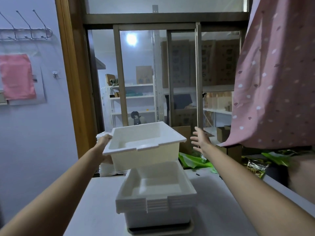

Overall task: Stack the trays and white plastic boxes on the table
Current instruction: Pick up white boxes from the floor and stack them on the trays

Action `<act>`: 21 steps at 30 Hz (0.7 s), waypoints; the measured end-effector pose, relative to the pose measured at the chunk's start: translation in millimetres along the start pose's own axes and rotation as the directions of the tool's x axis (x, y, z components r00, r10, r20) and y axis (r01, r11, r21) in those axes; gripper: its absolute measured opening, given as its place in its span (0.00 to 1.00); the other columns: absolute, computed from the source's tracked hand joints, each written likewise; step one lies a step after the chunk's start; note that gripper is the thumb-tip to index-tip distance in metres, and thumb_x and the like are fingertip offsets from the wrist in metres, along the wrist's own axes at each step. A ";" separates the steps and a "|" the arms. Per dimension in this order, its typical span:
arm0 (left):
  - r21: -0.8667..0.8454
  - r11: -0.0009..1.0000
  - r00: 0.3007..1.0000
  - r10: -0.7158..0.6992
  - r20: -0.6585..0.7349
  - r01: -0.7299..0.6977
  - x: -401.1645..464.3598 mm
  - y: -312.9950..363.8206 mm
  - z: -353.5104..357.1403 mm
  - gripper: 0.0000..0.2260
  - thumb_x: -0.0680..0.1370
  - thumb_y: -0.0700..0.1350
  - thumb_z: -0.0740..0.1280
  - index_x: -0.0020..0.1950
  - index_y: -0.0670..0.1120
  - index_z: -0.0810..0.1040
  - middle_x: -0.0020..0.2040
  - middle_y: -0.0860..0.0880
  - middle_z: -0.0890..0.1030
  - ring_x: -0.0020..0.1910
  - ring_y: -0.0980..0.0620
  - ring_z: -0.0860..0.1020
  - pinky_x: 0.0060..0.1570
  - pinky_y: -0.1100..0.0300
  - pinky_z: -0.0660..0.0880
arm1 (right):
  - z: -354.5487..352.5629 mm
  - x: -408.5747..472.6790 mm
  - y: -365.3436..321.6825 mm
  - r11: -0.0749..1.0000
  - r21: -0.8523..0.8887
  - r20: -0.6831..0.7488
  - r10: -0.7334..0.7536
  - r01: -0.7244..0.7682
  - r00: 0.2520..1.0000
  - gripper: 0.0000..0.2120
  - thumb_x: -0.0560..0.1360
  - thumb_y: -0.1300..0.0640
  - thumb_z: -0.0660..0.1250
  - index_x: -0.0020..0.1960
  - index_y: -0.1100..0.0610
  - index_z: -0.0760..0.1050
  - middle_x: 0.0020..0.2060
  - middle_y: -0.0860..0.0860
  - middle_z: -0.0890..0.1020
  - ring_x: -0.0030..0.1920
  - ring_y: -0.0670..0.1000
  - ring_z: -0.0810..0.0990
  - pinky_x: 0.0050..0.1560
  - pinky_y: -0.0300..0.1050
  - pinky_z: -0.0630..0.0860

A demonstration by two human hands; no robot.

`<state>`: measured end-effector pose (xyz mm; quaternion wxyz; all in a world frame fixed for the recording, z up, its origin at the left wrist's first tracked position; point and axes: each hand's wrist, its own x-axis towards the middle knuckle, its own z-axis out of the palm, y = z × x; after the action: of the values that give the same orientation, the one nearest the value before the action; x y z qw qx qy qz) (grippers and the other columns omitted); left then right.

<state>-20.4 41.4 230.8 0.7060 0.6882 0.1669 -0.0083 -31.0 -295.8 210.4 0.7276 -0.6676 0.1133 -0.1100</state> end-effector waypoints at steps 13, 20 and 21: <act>0.247 0.950 0.982 0.181 0.059 -0.190 -3.8 -18.1 29.3 0.11 0.81 0.41 0.55 0.41 0.41 0.70 0.42 0.43 0.72 0.36 0.51 0.70 0.36 0.61 0.67 | 36.2 5.1 19.4 0.981 -0.175 0.150 0.106 -0.079 0.983 0.23 0.75 0.46 0.62 0.63 0.59 0.73 0.57 0.59 0.80 0.56 0.60 0.80 0.45 0.46 0.74; 0.304 0.904 0.948 0.319 -0.008 -0.302 6.3 -44.4 34.1 0.07 0.80 0.40 0.56 0.49 0.38 0.71 0.43 0.41 0.73 0.33 0.53 0.68 0.26 0.65 0.67 | 26.9 13.1 34.1 0.972 -0.203 0.093 0.140 -0.119 0.986 0.24 0.74 0.49 0.63 0.68 0.58 0.70 0.63 0.57 0.75 0.61 0.58 0.76 0.63 0.53 0.72; 0.310 0.897 0.944 0.330 -0.002 -0.314 8.3 -47.0 36.3 0.06 0.80 0.38 0.56 0.48 0.37 0.71 0.39 0.43 0.72 0.32 0.53 0.67 0.21 0.68 0.67 | 25.7 11.8 34.7 0.969 -0.210 0.086 0.152 -0.131 0.985 0.24 0.75 0.49 0.63 0.68 0.58 0.69 0.63 0.57 0.75 0.60 0.58 0.76 0.62 0.53 0.72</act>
<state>-15.8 5.4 183.1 0.5778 0.8071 0.0665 0.1015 -11.5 -272.2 177.8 0.6664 -0.7334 0.1342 -0.0114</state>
